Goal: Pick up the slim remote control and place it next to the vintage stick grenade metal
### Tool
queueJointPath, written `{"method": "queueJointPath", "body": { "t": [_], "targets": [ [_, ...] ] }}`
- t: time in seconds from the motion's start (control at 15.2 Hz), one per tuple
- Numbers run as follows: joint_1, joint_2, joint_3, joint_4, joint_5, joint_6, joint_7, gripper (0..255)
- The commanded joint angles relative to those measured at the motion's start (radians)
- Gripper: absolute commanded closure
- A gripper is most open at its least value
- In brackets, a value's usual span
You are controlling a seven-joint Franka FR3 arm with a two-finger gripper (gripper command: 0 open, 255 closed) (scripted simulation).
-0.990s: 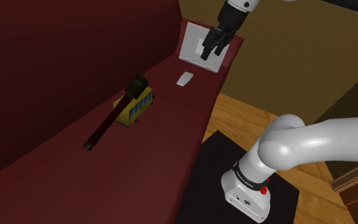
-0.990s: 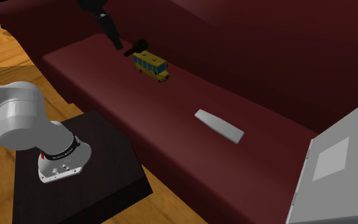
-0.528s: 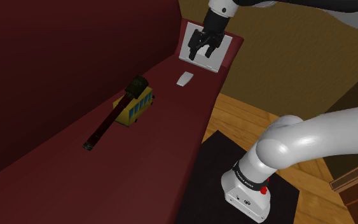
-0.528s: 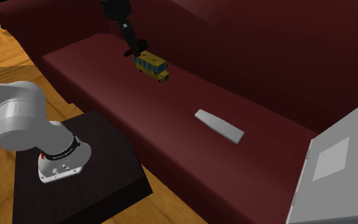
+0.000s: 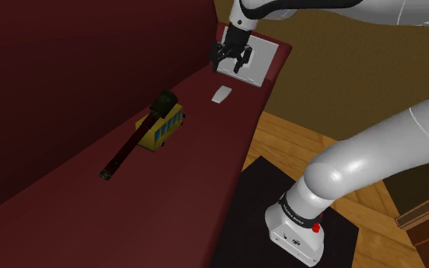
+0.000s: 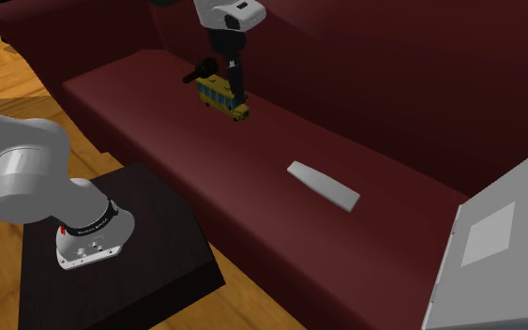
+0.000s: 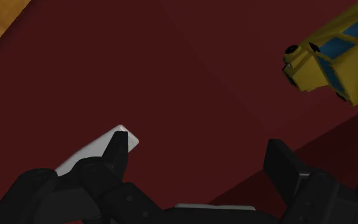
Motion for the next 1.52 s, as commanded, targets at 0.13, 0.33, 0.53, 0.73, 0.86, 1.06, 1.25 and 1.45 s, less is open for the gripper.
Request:
{"method": "queueJointPath", "body": {
  "t": [0.13,0.33,0.53,0.73,0.86,1.06,1.25,1.45],
  "targets": [
    [-0.039,0.145,-0.010,0.074,-0.010,0.051,0.094,0],
    [-0.064,0.245,-0.025,0.132,-0.015,0.078,0.158,0],
    [-0.087,0.341,-0.043,0.193,-0.016,0.099,0.219,0],
    [-0.107,0.435,-0.065,0.256,-0.012,0.115,0.276,0],
    [-0.121,0.496,-0.080,0.299,-0.006,0.123,0.311,0],
    [-0.142,0.585,-0.105,0.364,0.007,0.132,0.360,0],
    [-0.165,0.672,-0.129,0.430,0.025,0.137,0.407,0],
    [-0.189,0.752,-0.151,0.493,0.046,0.140,0.449,0]
  ]
}}
